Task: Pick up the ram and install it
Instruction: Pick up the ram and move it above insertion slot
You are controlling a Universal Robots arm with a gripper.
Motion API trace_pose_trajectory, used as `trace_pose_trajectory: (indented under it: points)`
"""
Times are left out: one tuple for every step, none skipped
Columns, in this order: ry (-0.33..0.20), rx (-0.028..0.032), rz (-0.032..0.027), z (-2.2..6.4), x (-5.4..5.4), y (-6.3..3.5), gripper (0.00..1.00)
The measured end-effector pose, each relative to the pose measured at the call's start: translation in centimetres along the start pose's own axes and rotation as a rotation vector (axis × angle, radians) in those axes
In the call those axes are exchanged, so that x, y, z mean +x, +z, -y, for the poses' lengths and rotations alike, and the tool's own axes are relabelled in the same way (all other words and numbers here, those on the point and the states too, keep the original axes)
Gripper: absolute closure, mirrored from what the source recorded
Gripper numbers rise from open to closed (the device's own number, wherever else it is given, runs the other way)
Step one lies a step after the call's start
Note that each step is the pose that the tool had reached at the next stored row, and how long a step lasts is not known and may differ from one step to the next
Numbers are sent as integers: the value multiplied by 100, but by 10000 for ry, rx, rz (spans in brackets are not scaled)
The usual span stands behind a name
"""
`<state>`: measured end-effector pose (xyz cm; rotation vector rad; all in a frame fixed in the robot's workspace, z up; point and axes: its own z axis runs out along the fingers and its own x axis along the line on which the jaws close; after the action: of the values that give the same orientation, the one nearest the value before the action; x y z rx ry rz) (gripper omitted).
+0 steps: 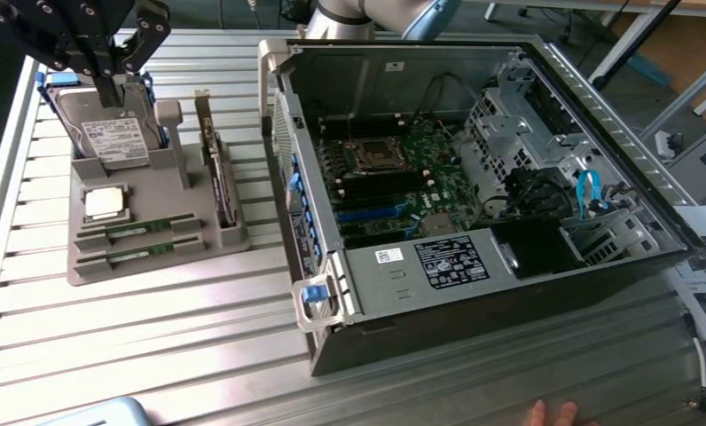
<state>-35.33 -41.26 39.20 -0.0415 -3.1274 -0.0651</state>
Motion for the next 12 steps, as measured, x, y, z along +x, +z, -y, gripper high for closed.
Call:
trace_pose_trajectory:
  points:
    - [0, 0, 0, 0, 0, 0, 89]
    - [0, 0, 0, 0, 0, 0, 89]
    - [0, 0, 0, 0, 0, 0, 89]
    - [0, 0, 0, 0, 0, 0, 89]
    - [0, 0, 0, 0, 0, 0, 89]
    - [0, 0, 0, 0, 0, 0, 89]
    - [0, 0, 0, 0, 0, 0, 89]
    - [-1, 0, 0, 0, 0, 0, 89]
    - [-9, 0, 0, 0, 0, 0, 89]
    - [-31, 0, -1, 0, 0, 0, 89]
    - [-66, 1, -3, 0, 0, 0, 89]
    - [-99, 1, -5, 0, 0, 0, 89]
